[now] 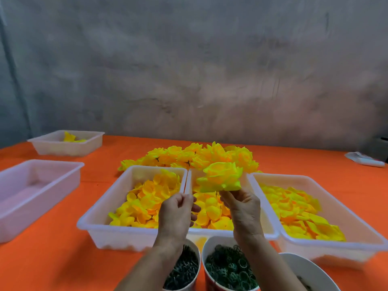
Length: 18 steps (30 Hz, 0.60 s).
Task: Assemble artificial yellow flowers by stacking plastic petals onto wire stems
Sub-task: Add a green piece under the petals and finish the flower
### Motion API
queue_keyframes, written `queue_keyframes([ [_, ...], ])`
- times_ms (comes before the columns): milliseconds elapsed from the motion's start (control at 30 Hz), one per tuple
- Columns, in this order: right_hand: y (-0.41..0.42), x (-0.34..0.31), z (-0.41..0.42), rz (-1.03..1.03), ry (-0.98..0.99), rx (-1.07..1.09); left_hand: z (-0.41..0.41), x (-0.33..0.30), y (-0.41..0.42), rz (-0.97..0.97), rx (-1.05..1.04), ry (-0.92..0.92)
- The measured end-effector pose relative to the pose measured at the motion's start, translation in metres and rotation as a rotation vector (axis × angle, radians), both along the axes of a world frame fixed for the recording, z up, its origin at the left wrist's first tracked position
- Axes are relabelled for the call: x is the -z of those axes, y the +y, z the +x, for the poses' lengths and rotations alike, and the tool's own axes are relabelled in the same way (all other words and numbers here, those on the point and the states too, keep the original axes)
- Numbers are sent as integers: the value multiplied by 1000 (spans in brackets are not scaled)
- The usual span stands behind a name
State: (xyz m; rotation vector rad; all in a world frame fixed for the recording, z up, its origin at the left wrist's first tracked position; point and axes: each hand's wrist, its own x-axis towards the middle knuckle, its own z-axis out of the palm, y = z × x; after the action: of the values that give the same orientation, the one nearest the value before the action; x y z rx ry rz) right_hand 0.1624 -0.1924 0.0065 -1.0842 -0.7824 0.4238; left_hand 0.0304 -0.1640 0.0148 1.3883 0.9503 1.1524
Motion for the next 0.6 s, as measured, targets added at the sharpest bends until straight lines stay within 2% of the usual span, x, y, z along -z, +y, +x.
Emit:
queue_keyframes([
  [467,134,-9,19,-271,386,-193,27,30,73,-24,-68,199],
  [600,184,-9,26,-308,437,-198,28,34,85,-44,-96,182],
])
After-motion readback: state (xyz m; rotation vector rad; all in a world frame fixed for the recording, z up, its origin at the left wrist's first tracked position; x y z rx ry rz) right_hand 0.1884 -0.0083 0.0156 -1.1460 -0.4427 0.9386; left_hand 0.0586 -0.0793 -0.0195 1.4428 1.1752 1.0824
